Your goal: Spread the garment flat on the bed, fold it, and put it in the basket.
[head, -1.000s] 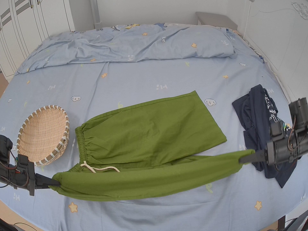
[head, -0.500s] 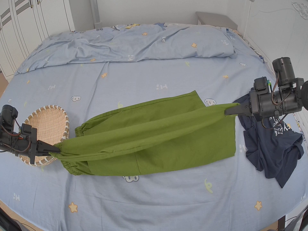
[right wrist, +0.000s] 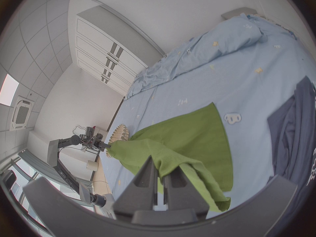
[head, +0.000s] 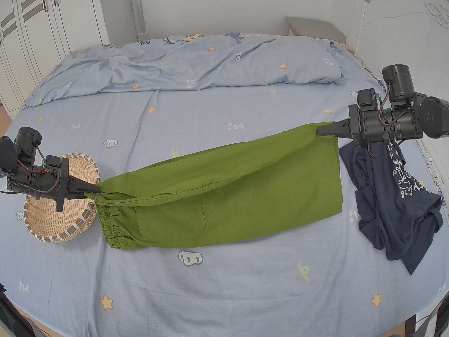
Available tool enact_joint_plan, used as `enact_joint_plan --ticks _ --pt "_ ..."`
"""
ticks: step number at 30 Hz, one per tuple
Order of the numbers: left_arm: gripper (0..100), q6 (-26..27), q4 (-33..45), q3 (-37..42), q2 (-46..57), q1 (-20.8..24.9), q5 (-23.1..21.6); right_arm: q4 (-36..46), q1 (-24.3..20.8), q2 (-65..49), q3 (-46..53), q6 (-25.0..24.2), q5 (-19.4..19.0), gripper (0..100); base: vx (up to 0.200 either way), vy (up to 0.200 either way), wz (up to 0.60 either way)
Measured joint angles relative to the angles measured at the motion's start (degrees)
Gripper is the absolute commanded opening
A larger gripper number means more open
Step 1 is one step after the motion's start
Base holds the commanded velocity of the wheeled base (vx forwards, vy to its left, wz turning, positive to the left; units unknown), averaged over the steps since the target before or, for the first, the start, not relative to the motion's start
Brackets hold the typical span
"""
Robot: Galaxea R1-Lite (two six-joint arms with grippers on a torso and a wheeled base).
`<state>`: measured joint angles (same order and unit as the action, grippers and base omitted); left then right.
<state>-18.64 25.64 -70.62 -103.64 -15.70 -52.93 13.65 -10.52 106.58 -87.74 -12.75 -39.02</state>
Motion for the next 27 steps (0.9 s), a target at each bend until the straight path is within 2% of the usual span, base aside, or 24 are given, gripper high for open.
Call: enact_joint_plan --ticks 11,27 --pt "0 -0.44 -2.78 -1.73 -1.73 0.07 0.16 0.0 0.18 6.99 -9.31 -0.05 0.11 0 0.0 0.0 0.0" --pt "0 -0.87 -3.01 -5.18 -5.71 -0.45 0.2 -1.1 0.41 13.64 -15.76 -0.07 1.55 0 0.0 0.0 0.0"
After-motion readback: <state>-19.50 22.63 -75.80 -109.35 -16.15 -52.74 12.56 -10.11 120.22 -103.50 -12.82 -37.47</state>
